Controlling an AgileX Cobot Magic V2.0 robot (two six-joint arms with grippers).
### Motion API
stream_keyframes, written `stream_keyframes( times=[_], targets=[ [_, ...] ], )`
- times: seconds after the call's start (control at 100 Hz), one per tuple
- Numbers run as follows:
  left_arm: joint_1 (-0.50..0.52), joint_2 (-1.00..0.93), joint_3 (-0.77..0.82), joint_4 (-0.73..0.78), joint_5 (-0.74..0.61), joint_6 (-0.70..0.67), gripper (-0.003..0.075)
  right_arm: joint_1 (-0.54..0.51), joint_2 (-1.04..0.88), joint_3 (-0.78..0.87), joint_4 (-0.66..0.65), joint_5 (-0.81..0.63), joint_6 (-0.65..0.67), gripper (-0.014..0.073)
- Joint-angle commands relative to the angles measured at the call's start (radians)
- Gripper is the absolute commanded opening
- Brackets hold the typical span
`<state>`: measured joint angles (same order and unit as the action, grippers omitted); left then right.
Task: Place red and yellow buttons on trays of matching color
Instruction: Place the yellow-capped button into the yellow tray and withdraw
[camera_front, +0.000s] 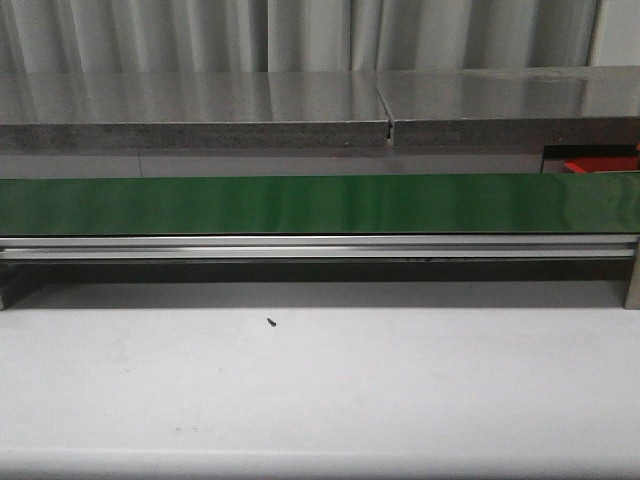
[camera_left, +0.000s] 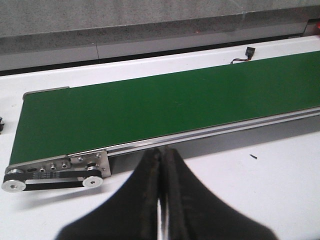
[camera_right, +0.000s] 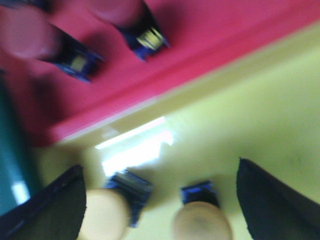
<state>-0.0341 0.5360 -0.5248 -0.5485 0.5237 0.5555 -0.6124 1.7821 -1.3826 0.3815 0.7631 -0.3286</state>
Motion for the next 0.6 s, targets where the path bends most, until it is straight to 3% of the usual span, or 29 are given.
stream_keyframes(
  times=[0.0, 0.24, 0.42, 0.59],
  targets=[
    [-0.008, 0.001, -0.029, -0.028, -0.067, -0.007, -0.0019, 0.056, -0.128, -0.028, 0.032, -0.047, -0.042, 0.0614],
    [-0.008, 0.001, -0.029, -0.041, -0.067, -0.007, -0.0019, 0.275, -0.367, 0.040, 0.032, -0.070, -0.083, 0.0614],
    [-0.008, 0.001, -0.029, -0.051, -0.067, -0.007, -0.0019, 0.450, -0.589, 0.247, 0.031, -0.159, -0.101, 0.0614],
    [-0.008, 0.001, -0.029, -0.051, -0.067, -0.007, -0.0019, 0.545, -0.808, 0.473, 0.031, -0.204, -0.101, 0.0598]
  ],
)
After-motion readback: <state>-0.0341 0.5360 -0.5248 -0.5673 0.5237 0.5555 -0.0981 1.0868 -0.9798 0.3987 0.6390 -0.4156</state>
